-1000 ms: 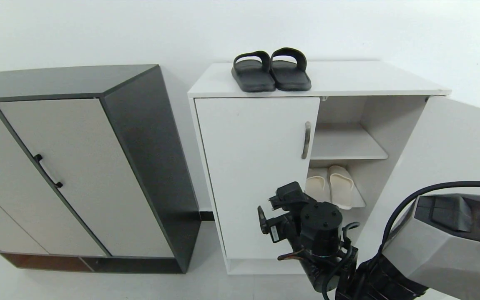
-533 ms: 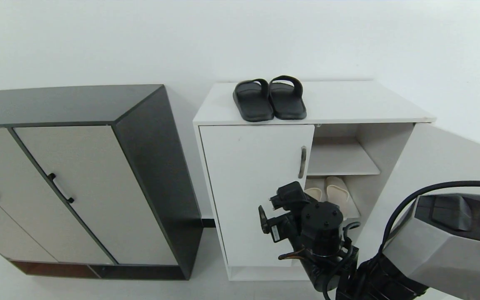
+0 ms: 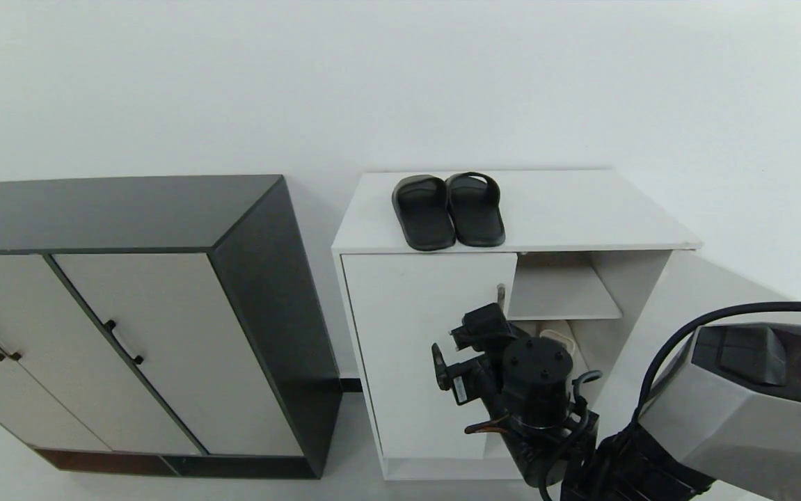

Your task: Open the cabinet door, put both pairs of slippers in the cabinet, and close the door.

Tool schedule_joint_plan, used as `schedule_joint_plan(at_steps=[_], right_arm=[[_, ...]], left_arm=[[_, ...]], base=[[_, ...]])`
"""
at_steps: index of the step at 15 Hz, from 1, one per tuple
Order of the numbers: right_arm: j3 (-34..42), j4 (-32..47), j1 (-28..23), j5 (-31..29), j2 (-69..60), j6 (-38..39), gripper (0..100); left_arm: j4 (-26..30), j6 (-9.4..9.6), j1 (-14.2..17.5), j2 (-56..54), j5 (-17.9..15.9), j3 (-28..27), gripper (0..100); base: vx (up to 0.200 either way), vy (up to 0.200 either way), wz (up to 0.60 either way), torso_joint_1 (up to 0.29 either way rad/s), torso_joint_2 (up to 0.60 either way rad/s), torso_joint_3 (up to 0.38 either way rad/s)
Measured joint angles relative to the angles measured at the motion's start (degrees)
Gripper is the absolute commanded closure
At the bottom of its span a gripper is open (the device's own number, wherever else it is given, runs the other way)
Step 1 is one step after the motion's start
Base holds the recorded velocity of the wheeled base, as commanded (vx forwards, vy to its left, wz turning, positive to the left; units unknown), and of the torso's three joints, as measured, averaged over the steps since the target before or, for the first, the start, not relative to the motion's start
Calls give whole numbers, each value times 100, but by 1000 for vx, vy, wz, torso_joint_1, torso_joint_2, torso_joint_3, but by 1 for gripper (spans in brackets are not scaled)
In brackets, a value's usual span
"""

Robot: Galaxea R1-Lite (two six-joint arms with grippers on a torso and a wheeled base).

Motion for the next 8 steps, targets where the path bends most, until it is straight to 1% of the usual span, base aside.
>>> schedule_joint_plan(at_steps=[6, 8], right_arm=[[27, -2, -35, -4, 5, -5, 0], [38, -118, -50, 24, 5, -115, 0]], left_arm=[[0, 0, -2, 0, 0, 0, 100], [-5, 1, -2, -2, 2, 0, 100]], base=[[0, 0, 0, 250, -570, -317], [0, 0, 0, 73, -183, -95]])
